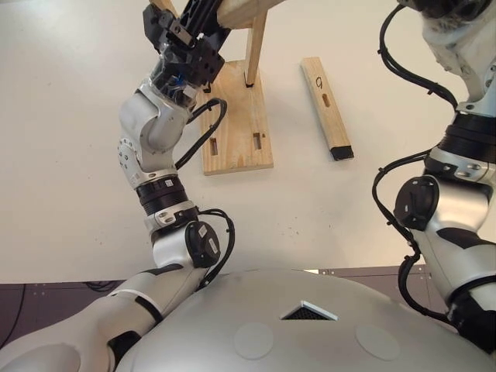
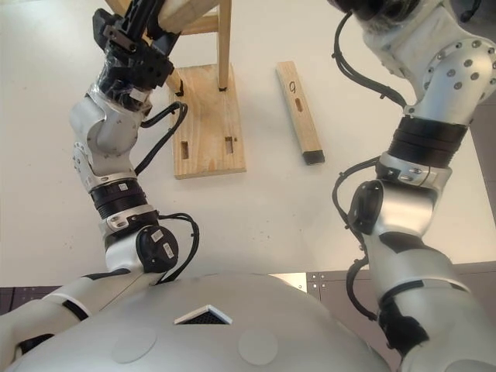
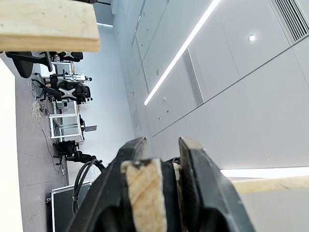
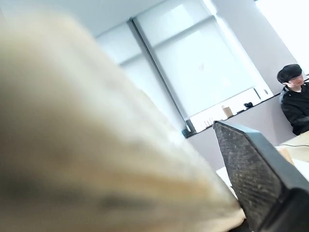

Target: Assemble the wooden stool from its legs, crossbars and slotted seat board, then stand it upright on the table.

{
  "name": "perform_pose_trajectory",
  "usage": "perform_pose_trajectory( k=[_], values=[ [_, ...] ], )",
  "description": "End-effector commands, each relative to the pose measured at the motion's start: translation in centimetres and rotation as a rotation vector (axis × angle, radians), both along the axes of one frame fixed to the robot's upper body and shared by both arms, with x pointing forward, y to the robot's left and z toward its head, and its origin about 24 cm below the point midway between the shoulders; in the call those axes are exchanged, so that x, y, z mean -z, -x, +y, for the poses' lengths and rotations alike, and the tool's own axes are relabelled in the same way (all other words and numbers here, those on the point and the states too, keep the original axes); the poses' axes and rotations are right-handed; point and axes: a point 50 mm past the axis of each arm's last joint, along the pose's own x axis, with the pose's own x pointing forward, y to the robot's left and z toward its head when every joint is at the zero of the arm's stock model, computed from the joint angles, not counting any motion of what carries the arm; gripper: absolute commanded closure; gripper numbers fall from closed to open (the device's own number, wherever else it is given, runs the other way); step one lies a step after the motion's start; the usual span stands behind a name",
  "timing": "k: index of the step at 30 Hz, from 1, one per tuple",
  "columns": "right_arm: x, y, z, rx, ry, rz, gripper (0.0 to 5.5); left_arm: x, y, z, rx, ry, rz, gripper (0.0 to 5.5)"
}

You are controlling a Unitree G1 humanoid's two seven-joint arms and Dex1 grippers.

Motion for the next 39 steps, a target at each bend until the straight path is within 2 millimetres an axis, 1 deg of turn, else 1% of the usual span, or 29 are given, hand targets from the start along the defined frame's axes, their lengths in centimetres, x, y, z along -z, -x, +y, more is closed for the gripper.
perform_pose_trajectory(
  k=[1, 3, 6, 12, 16, 19, 20, 22, 23, 24, 27, 30, 32, 33, 35, 37, 39],
  values=[
    [-2.3, 2.0, 1.2, -0.117, 0.091, -0.241, 1.46, 2.8, -0.4, -1.0, 0.009, 0.002, 0.245, 4.54],
    [-2.6, 2.2, 1.4, -0.111, 0.117, -0.291, 1.46, 3.1, -0.4, -1.2, 0.022, -0.002, 0.273, 4.54],
    [-3.4, 2.2, 1.9, -0.097, 0.110, -0.329, 1.46, 3.9, -0.2, -1.8, 0.052, -0.014, 0.319, 4.53],
    [-5.0, 1.1, 1.8, -0.001, 0.036, -0.326, 2.17, 5.1, 0.1, -1.9, 0.083, -0.047, 0.367, 4.52],
    [-5.7, 0.1, 1.7, 0.085, -0.013, -0.297, 2.53, 5.6, 0.3, -2.2, 0.109, -0.068, 0.377, 4.52],
    [-6.0, -0.4, 1.7, 0.122, -0.042, -0.274, 2.74, 5.7, 0.8, -2.3, 0.139, -0.138, 0.340, 4.52],
    [-6.0, -0.4, 1.7, 0.123, -0.047, -0.267, 2.81, 5.4, 0.9, -2.2, 0.137, -0.171, 0.297, 4.52],
    [-6.0, -0.4, 1.7, 0.122, -0.050, -0.259, 2.85, 4.8, 0.9, -1.8, 0.117, -0.205, 0.240, 4.52],
    [-6.0, -0.3, 1.7, 0.118, -0.050, -0.257, 2.86, 4.5, 0.9, -1.5, 0.101, -0.217, 0.219, 4.15],
    [-5.9, -0.3, 1.7, 0.115, -0.048, -0.255, 2.95, 4.3, 0.7, -1.1, 0.083, -0.230, 0.209, 3.89],
    [-5.9, -0.2, 1.6, 0.112, -0.043, -0.250, 3.40, 4.0, 0.5, 0.1, 0.045, -0.253, 0.194, 3.20],
    [-5.8, -0.3, 1.6, 0.115, -0.042, -0.243, 3.70, 3.8, 0.1, 0.9, 0.003, -0.253, 0.206, 2.80],
    [-5.4, -0.4, 1.6, 0.123, -0.033, -0.232, 3.84, 3.8, 0.0, 1.1, -0.008, -0.245, 0.209, 2.60],
    [-5.3, -0.4, 1.6, 0.130, -0.030, -0.225, 3.84, 3.9, -0.1, 1.1, -0.010, -0.250, 0.216, 2.60],
    [-5.1, -0.5, 1.6, 0.141, -0.023, -0.218, 3.84, 4.6, -0.1, 1.8, -0.040, -0.299, 0.244, 2.60],
    [-5.0, -0.4, 1.6, 0.149, 0.025, -0.238, 3.84, 5.2, -0.2, 3.3, -0.103, -0.393, 0.252, 2.60],
    [-4.2, -0.1, 1.7, 0.158, 0.100, -0.264, 3.84, 5.6, 0.1, 5.1, -0.189, -0.542, 0.223, 2.60]
  ],
)
